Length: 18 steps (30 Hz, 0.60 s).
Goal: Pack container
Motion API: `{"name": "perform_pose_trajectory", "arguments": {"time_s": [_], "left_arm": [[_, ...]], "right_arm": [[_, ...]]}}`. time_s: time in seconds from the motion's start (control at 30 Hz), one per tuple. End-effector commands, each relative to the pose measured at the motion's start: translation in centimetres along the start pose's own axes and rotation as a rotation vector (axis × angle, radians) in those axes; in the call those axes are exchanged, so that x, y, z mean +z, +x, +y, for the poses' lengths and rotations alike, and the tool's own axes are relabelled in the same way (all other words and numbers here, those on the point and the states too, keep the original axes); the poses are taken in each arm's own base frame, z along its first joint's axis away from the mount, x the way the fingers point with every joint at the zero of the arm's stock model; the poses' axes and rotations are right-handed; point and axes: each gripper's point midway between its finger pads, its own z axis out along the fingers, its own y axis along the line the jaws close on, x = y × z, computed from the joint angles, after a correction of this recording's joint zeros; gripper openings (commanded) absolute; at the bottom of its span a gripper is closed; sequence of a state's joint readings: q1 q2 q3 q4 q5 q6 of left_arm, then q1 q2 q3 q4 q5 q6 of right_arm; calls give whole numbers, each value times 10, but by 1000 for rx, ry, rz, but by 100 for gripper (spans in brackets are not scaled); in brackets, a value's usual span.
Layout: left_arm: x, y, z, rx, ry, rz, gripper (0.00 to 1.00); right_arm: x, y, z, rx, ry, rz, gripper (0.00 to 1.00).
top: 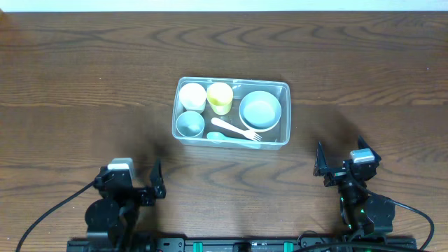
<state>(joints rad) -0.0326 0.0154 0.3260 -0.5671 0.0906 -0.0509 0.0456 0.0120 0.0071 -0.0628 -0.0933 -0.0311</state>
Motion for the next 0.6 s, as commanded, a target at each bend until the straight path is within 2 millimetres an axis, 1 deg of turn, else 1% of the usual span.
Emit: {"name": "perform_pose_trajectory", "arguments": {"time_s": [0.0,0.17,0.33,0.47,0.5,0.57], "left_arm": [[15,-1,3,14,-3,-67,98],[33,-16,2,20,15,-236,98],[39,-22,4,21,13,-344,98],[42,-14,14,15,-45,-309,98],[43,-10,15,14,-50,-292,98],[47,4,17,5,-54,-232,98]], "right_arm": [[0,0,1,-11,-3,-1,99],[0,0,1,-11,-3,-1,99],[0,0,1,-11,-3,-1,99],[0,0,1,-11,-3,-1,99],[0,0,1,-11,-3,-1,99],[0,0,1,-12,-3,-1,99]]}}
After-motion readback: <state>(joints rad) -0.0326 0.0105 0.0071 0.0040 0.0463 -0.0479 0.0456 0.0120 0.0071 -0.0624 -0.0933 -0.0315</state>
